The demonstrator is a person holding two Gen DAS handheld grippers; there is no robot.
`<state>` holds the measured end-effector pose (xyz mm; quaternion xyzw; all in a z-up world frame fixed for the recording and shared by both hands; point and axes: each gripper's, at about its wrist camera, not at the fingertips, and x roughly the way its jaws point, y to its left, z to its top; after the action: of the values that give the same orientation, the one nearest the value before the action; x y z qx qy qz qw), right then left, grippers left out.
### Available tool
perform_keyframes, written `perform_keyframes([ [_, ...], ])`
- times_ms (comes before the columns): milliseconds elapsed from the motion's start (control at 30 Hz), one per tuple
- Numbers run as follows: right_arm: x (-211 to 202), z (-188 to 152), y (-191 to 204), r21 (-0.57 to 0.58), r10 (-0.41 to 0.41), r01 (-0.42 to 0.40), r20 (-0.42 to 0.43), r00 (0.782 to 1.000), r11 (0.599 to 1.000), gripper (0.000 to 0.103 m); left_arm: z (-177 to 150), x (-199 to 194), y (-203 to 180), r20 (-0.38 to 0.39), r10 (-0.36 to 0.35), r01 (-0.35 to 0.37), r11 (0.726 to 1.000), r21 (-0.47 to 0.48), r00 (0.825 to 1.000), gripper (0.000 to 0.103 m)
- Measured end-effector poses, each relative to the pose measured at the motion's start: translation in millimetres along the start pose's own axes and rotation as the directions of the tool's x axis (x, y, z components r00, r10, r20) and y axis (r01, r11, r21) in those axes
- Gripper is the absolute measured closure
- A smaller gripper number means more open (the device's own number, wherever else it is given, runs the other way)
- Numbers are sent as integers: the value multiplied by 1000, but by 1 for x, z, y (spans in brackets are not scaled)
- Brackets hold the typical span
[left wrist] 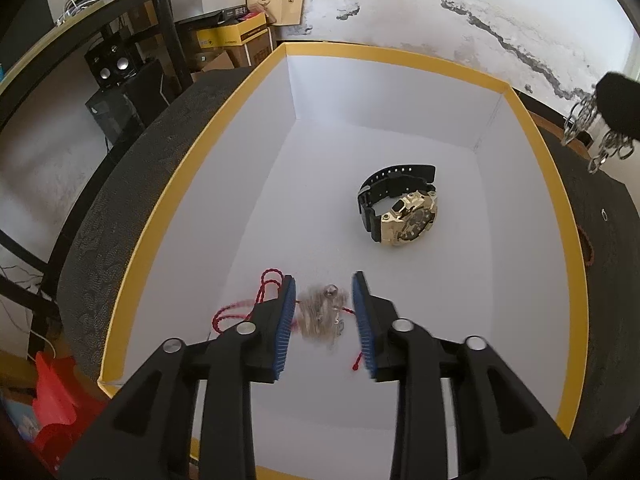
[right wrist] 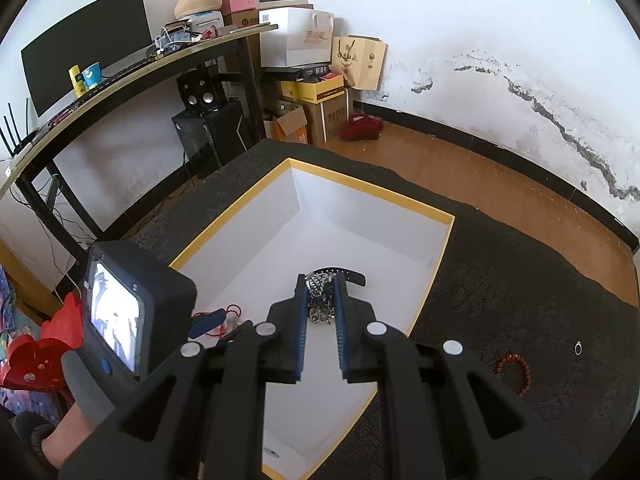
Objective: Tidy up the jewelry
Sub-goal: 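Open the left tool to drop the charm and red string into the box, then lower the silver chain into the box and open the right tool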
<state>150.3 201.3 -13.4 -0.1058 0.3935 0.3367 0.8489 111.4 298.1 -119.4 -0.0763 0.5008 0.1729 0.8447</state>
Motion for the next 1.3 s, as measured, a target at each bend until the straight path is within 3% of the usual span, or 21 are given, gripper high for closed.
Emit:
perform_keyframes([
  [33,0,0,0,1,-1,1,1,1000,1000,90,0,-1,0,4,5,-5,1000,-2,1000,47],
  [67,1,0,-1,2,0,0,0,1000,1000,90,-1,-3,0,8,18,-18,1000,-4,1000,29],
  [200,7,-1,-2,6,-3,3,-7,1000,1000,90,-3,-14,-3,35,14,-14,1000,19,999,20],
  [500,30,-3,-2,11,-13,14,-43,999,1000,90,-10,-25,6,43,-7,6,1000,17,999,20],
  [867,104,-20,-18,27,-56,62,-194,979,998,90,-18,-28,16,42,-14,13,1000,21,999,20],
  [1200,115,-23,-13,19,-57,62,-206,977,998,90,-20,-29,21,44,-18,18,1000,15,999,20],
  [1233,115,-22,-13,20,-55,60,-205,977,998,85,-20,-28,21,46,-19,18,1000,17,999,20],
  [1267,114,-21,-13,21,-53,58,-204,978,998,74,-20,-28,21,46,-20,19,1000,19,999,20],
  [1300,112,-21,-14,21,-50,56,-201,978,998,37,-20,-28,20,47,-21,20,1000,20,999,20],
])
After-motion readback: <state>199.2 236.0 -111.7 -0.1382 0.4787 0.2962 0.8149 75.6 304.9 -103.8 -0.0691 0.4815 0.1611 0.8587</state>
